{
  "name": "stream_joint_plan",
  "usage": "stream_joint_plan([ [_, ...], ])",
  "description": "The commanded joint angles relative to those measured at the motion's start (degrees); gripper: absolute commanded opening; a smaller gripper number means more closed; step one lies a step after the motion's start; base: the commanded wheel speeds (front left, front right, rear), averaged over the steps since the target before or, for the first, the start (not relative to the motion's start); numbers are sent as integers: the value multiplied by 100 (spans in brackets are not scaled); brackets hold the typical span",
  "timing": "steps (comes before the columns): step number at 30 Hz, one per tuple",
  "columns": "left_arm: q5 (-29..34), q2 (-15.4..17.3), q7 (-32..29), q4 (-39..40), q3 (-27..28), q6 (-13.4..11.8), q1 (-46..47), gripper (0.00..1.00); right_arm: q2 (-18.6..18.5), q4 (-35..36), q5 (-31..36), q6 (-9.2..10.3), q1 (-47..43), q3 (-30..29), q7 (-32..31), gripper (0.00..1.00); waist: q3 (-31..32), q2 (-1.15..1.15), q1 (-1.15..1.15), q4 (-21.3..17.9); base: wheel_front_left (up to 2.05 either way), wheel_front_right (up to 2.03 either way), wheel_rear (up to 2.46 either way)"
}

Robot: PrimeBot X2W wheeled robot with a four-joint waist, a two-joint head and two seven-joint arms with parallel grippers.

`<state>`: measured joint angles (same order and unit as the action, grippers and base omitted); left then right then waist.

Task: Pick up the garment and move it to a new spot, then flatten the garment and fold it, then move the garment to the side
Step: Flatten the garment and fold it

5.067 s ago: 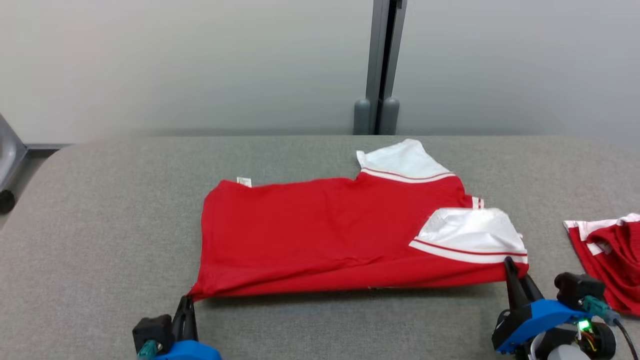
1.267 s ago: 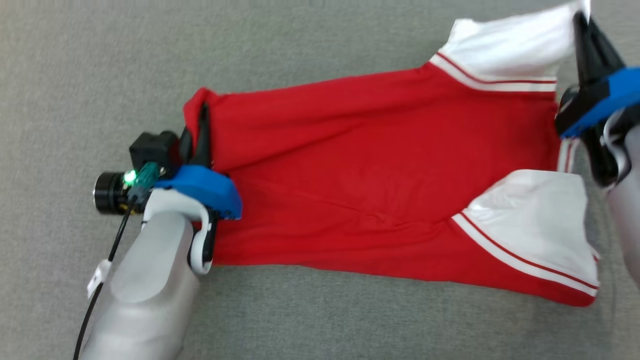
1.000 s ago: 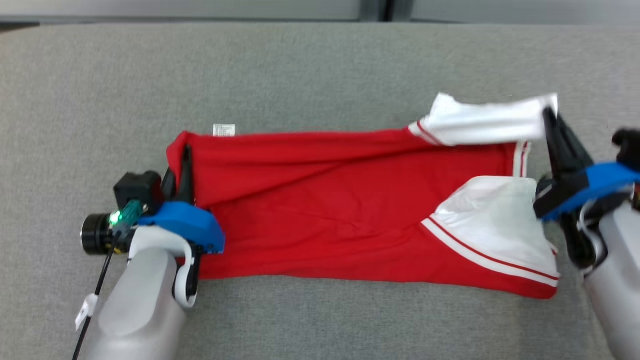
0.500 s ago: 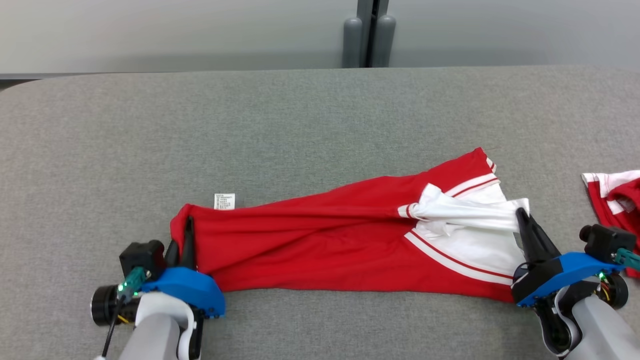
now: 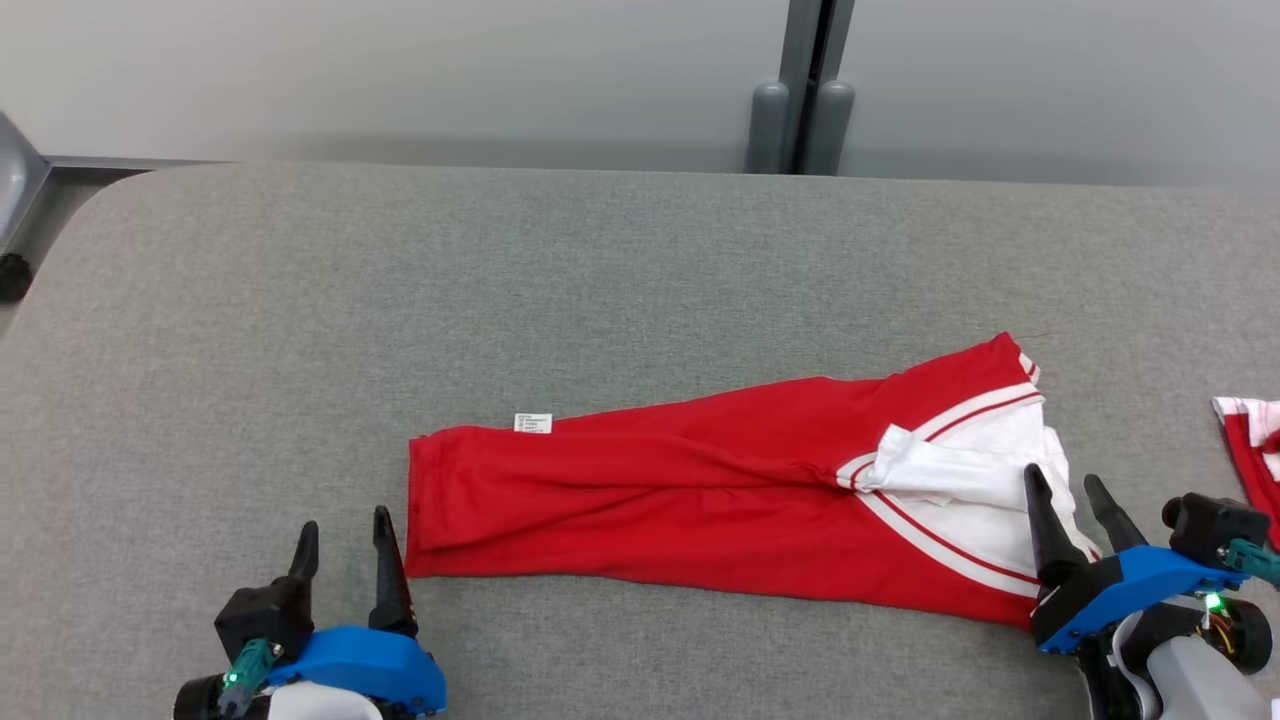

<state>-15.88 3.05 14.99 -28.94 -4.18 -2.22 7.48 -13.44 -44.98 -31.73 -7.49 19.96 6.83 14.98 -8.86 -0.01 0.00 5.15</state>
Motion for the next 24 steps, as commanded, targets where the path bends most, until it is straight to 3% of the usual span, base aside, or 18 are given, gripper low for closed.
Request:
stream_joint_plan([
  [1,-104,-19,25,60,-84,-43,-44,100,-23,-107,93,-1,94,-20,25,100,-30,1,0,79,0,0,0],
  [7,-316,-15,25,168,-415,-194,-42,100,-4,-968,514,-1,386,-189,6,100,-106,1,0,359,0,0,0],
  [14,-327,-19,25,216,-494,-245,4,100,449,-1421,386,-32,506,177,-92,100,-135,1,0,505,0,0,0],
  [15,-330,-20,25,218,-503,-252,-8,100,492,-1416,322,-33,490,273,-125,93,-129,1,0,503,0,0,0],
  [16,-341,-19,25,214,-512,-259,-25,100,497,-1417,263,-33,477,335,-128,43,-116,1,0,495,0,0,0],
  [17,-349,-19,25,200,-534,-249,-40,100,486,-1405,229,-33,471,403,-122,0,-103,1,0,487,0,0,0],
  [24,-326,-18,25,82,-637,-202,-90,100,157,-1202,22,0,535,392,0,0,82,1,0,212,0,0,0],
])
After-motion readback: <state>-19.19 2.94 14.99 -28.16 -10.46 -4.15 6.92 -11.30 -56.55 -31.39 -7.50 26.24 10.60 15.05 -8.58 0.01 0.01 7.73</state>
